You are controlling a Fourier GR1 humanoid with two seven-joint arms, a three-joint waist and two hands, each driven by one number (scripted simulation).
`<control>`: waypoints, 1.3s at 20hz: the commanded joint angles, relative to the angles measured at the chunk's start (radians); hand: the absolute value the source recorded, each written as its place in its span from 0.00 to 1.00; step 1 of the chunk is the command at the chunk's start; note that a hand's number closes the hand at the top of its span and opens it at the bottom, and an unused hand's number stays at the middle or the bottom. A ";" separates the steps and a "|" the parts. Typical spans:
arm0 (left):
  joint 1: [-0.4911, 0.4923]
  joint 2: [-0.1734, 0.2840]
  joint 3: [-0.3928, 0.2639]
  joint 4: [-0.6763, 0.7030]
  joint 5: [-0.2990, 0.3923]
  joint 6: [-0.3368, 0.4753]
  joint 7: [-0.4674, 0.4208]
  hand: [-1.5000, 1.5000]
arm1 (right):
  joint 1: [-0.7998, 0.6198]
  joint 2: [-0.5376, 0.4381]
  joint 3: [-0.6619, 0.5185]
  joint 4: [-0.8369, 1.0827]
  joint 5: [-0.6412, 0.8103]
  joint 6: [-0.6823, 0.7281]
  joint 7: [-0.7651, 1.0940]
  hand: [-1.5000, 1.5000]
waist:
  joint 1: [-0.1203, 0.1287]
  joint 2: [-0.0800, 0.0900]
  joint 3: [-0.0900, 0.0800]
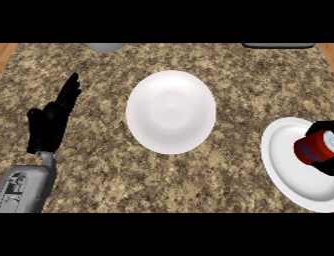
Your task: Pick the can from the plate and place it in the plate
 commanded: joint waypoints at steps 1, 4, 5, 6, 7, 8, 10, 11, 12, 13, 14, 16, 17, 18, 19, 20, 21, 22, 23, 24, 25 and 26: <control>-0.028 -0.041 -0.015 0.041 -0.030 0.012 -0.020 0.50 | 0.052 0.014 -0.015 0.051 0.052 -0.091 -0.101 1.00 | -0.004 0.001 0.001; -0.013 -0.018 0.024 0.040 -0.022 -0.020 -0.034 0.50 | 0.008 0.006 -0.055 0.029 0.058 -0.058 -0.101 1.00 | -0.003 0.001 0.001; 0.023 -0.052 -0.025 -0.012 -0.060 0.028 -0.007 0.50 | -0.018 0.099 -0.025 0.054 0.091 -0.132 0.022 1.00 | 0.001 0.001 0.001; 0.015 -0.034 -0.001 -0.046 -0.022 0.009 0.033 0.50 | 0.067 0.151 -0.002 -0.106 0.091 -0.120 0.180 1.00 | -0.008 -0.004 0.000; 0.017 -0.021 0.008 -0.014 -0.024 0.002 -0.009 0.50 | 0.132 0.188 0.014 -0.144 0.117 -0.167 0.231 1.00 | -0.019 -0.005 -0.001; 0.048 -0.020 0.015 -0.027 -0.017 0.003 -0.007 0.50 | 0.148 0.170 -0.001 -0.214 0.119 -0.127 0.321 1.00 | -0.025 -0.009 -0.002; 0.020 -0.016 0.028 0.018 -0.017 0.005 -0.022 0.50 | 0.188 0.303 0.052 -0.217 0.197 -0.235 0.456 1.00 | -0.034 -0.007 -0.003; 0.045 0.006 0.030 -0.017 -0.013 -0.014 -0.023 0.50 | 0.276 0.311 0.061 -0.261 0.223 -0.283 0.449 1.00 | -0.038 -0.011 -0.002; 0.073 -0.030 0.011 -0.021 -0.026 0.014 -0.034 0.50 | 0.277 0.349 0.081 -0.326 0.243 -0.301 0.501 1.00 | -0.031 -0.011 -0.002; 0.065 -0.005 0.020 -0.058 -0.008 -0.014 0.006 0.50 | 0.305 0.351 0.092 -0.394 0.270 -0.312 0.531 1.00 | -0.026 -0.012 -0.001; 0.064 -0.012 0.027 -0.014 -0.018 0.000 -0.034 0.50 | 0.327 0.360 0.090 -0.465 0.279 -0.344 0.539 1.00 | -0.033 -0.009 -0.002; 0.026 -0.018 0.041 0.027 -0.011 0.003 -0.035 0.50 | 0.351 0.341 0.107 -0.554 0.350 -0.427 0.513 1.00 | -0.028 -0.005 0.000; 0.058 0.005 0.041 -0.004 -0.005 -0.020 -0.032 0.50 | 0.332 0.364 0.116 -0.664 0.335 -0.387 0.569 1.00 | -0.026 -0.009 -0.001; 0.046 0.010 0.043 0.026 0.001 -0.039 -0.053 0.50 | 0.337 0.368 0.137 -0.689 0.395 -0.449 0.564 1.00 | -0.028 -0.007 -0.001; 0.025 -0.031 0.011 0.002 -0.024 -0.001 -0.019 0.50 | 0.318 0.340 0.126 -0.703 0.394 -0.460 0.523 1.00 | -0.022 -0.006 0.000; 0.006 -0.017 0.031 0.017 -0.014 -0.005 -0.002 0.50 | 0.361 0.368 0.162 -0.789 0.413 -0.480 0.535 1.00 | -0.031 -0.008 0.000; 0.046 -0.012 0.023 0.000 -0.012 -0.023 -0.031 0.50 | 0.295 0.374 0.158 -0.784 0.421 -0.476 0.545 1.00 | -0.012 -0.005 0.000; 0.053 0.007 0.042 -0.018 0.001 -0.032 -0.020 0.50 | 0.354 0.388 0.198 -0.844 0.455 -0.504 0.540 1.00 | -0.014 -0.007 0.000; 0.033 -0.011 0.025 0.006 -0.027 -0.012 -0.047 0.50 | 0.330 0.398 0.247 -0.898 0.484 -0.451 0.571 1.00 | -0.015 -0.005 -0.001; 0.035 -0.058 0.006 0.045 -0.034 0.011 -0.074 0.50 | 0.291 0.376 0.227 -0.894 0.448 -0.437 0.532 1.00 | -0.013 -0.001 0.000; 0.013 -0.011 0.032 0.008 -0.016 -0.018 -0.007 0.50 | 0.295 0.400 0.287 -0.902 0.500 -0.457 0.532 1.00 | -0.007 -0.003 0.000; -0.030 -0.003 0.041 0.060 -0.013 -0.034 -0.040 0.50 | 0.289 0.412 0.303 -0.920 0.487 -0.457 0.522 1.00 | -0.012 -0.001 0.000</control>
